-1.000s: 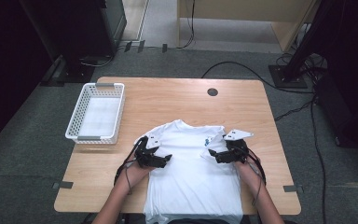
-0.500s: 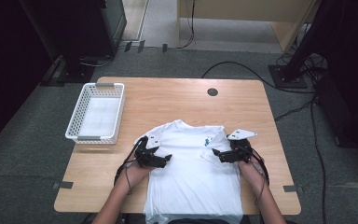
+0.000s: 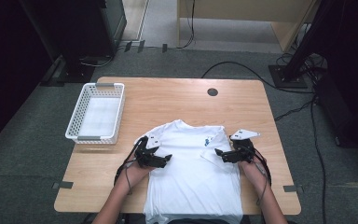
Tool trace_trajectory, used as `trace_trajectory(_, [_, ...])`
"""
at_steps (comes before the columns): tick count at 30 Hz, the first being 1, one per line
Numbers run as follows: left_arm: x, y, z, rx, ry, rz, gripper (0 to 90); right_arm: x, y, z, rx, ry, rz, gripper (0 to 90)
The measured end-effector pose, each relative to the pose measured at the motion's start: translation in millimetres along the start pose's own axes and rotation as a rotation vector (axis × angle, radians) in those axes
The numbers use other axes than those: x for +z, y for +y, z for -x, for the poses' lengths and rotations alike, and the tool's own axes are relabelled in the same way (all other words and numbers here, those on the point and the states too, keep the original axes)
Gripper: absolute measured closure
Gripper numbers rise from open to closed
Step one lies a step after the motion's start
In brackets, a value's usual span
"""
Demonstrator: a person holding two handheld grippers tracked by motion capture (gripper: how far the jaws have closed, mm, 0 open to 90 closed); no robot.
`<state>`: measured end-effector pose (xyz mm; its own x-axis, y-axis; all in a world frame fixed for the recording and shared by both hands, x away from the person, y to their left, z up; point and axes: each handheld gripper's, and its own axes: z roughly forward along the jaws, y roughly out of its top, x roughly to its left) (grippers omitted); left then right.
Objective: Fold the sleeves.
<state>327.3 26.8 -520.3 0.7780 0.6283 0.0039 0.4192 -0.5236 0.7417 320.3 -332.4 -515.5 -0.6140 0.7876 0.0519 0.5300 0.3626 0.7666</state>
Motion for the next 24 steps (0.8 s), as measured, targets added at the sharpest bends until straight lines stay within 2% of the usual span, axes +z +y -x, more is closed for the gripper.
trace_trajectory(24, [0.0,0.0,0.1,0.002,0.001,0.0,20.9,-7.4,-7.8,16.8,0.037,-0.028,-0.01,11.9])
